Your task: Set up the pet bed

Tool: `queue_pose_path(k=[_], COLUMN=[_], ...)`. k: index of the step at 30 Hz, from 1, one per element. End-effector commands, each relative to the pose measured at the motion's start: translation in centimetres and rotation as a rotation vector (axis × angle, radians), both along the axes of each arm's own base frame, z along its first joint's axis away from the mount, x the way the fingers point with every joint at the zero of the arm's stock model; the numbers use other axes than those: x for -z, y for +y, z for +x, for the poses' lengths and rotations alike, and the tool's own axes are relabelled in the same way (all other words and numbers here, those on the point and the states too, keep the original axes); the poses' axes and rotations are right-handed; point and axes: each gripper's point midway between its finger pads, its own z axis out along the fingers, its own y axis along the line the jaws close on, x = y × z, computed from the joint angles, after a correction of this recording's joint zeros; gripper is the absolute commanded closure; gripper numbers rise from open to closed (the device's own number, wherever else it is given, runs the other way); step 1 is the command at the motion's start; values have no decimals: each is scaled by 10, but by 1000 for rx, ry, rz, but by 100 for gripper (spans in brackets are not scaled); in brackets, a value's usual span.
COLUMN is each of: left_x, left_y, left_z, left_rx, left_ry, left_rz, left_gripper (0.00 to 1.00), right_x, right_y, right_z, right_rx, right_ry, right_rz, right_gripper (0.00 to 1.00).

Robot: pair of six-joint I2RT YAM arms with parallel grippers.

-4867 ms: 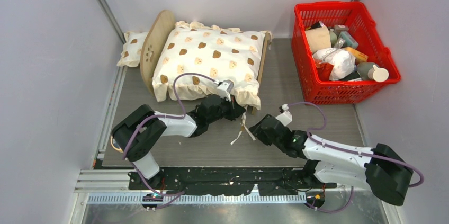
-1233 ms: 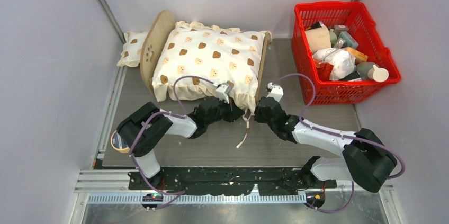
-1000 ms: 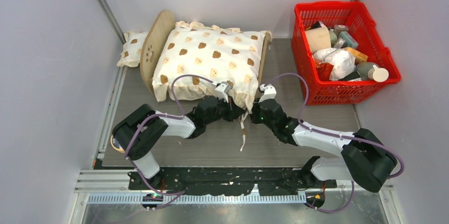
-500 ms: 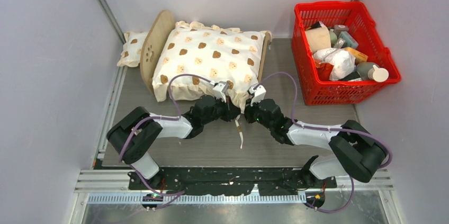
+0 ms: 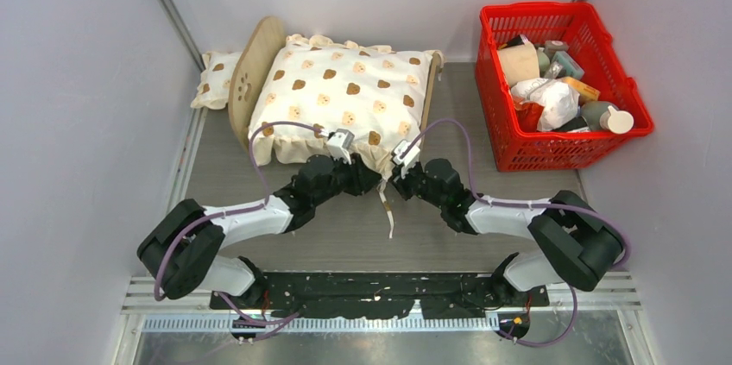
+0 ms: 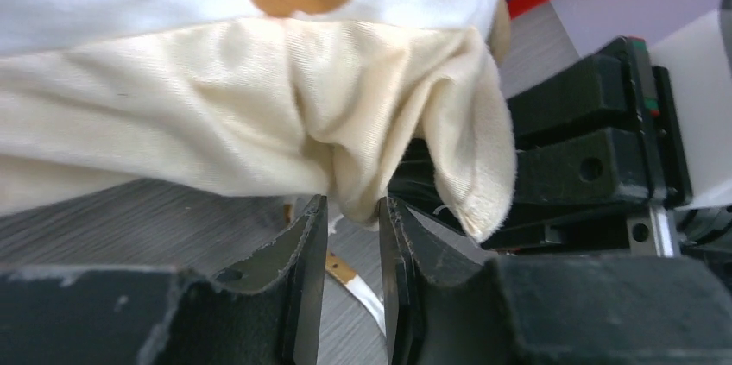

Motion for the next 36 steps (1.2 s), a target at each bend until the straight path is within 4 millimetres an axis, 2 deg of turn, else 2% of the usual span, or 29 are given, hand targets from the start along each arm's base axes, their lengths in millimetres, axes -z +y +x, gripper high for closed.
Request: queue_pose_path(k=[1,9,14,16,22,25,29,36], left_x=[0,3,23,25,31,22,21,14], left_y=[12,10,31,34,23,16,4,-16], left_z=[9,6,12,12,18,20,23,12], left_rx=[-10,141,13,0,31,73,123,255], left_ry=[9,-35,4,-2,-13,-93,-101,-162], left_rz=[14,5,58,45,37,0,-14,-92], left_gripper=[70,74,76,75,77,75,74,73], right_x=[-13,-9,1,4,5,5,7,8], right_y=[12,15,16,15,17,17,16,12], right_z=[2,-8,-6,-4,1,4,10,10], right_rx=[-122,-239,-263,-256,-249,-247,-232,-204], right_ry=[-97,-137,-96,-80,-96,-96,-94,-73], right_rz=[-8,-25,-76,-93,-91,-106,-136,-127], right_gripper=[95,95,95,95,95,95,95,95])
